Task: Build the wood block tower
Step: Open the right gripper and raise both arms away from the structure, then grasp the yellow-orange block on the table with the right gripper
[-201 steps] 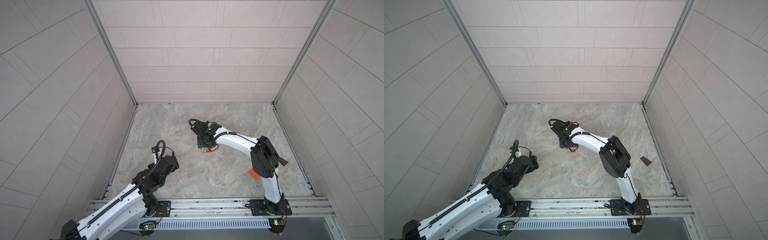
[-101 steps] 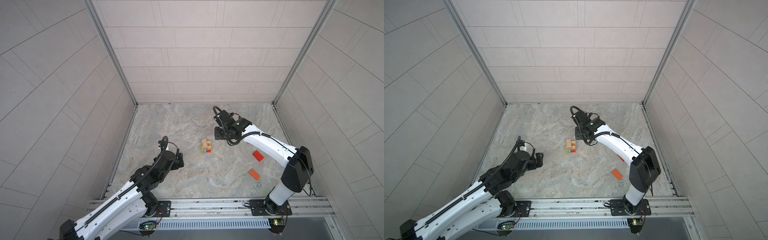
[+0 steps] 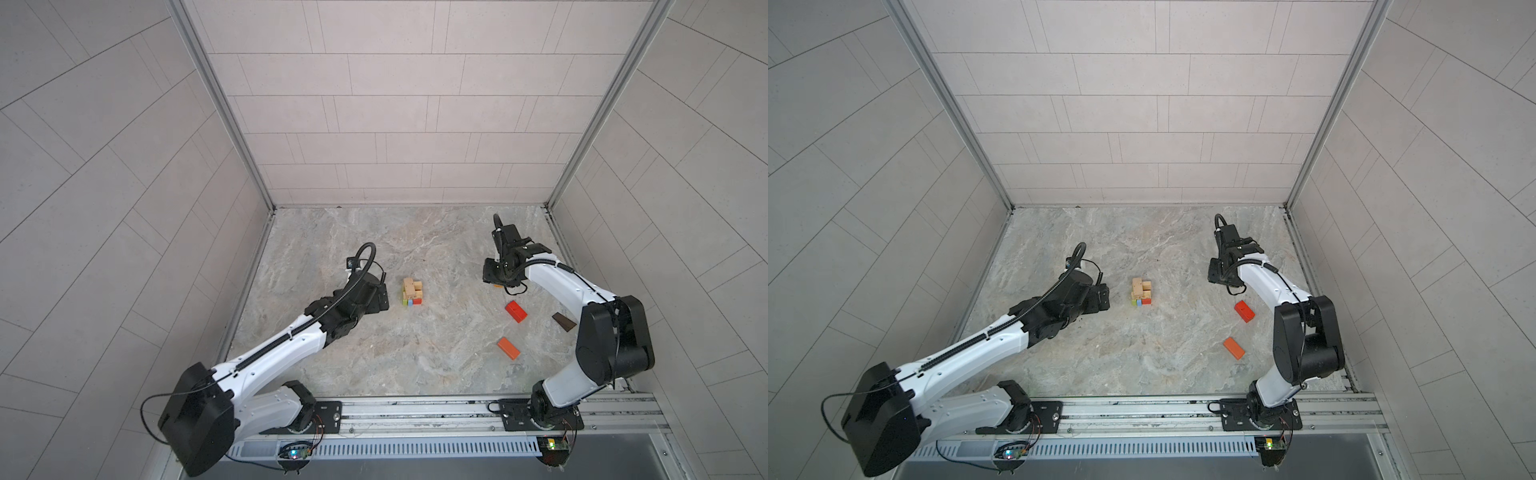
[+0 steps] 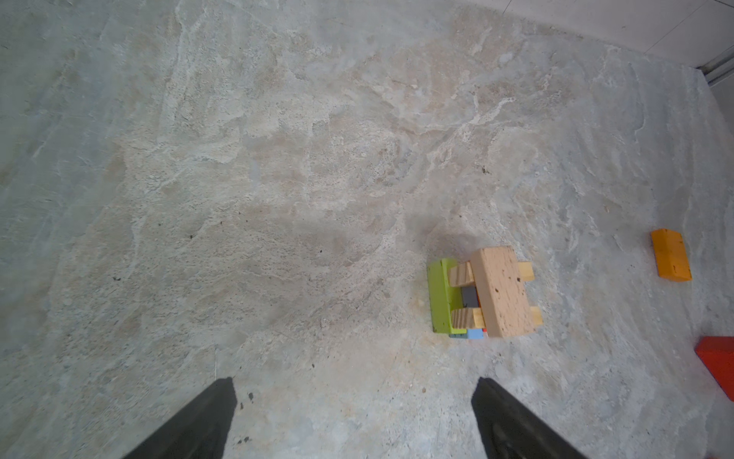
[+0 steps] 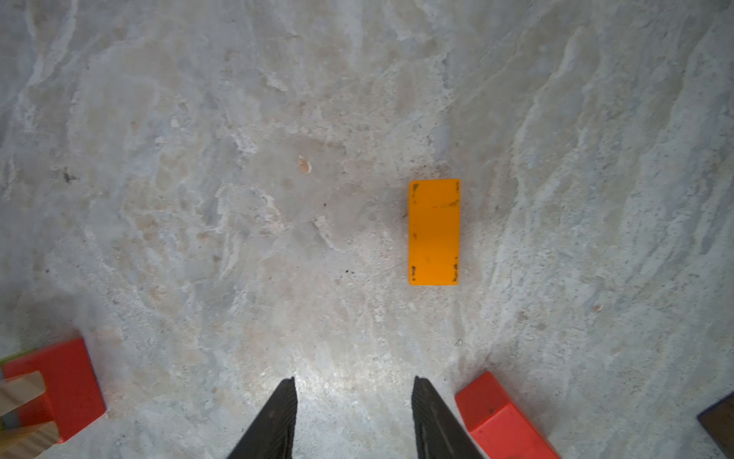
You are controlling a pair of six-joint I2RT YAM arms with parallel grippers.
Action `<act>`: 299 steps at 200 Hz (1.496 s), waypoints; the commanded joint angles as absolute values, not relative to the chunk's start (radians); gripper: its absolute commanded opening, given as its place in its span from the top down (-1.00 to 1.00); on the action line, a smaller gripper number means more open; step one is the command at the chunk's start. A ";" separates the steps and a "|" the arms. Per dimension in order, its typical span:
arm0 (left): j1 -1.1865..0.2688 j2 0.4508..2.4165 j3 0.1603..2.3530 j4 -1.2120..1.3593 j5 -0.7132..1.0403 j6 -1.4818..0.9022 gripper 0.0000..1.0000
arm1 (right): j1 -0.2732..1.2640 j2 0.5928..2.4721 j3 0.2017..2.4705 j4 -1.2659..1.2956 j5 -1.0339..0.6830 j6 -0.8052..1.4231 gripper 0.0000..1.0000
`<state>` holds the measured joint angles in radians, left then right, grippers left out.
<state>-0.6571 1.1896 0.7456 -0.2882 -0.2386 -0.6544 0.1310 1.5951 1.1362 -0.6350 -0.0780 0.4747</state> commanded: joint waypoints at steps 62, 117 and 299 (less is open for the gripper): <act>-0.551 1.322 0.717 -0.092 -0.157 -0.672 -1.00 | 0.023 1.776 1.152 -0.528 -0.067 0.454 0.08; -0.534 1.381 0.682 -0.026 -0.117 -0.683 -1.00 | 0.016 1.852 1.168 -0.514 -0.060 0.452 0.16; -0.525 1.101 0.543 -0.090 -0.080 -0.707 -1.00 | 0.212 1.691 1.171 -0.614 -0.122 0.467 0.78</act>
<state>-0.5293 1.1728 0.5903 -0.0727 -0.0685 -0.6952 0.1459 1.7607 1.1645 -0.5545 -0.1017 0.4519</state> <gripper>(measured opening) 0.998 0.275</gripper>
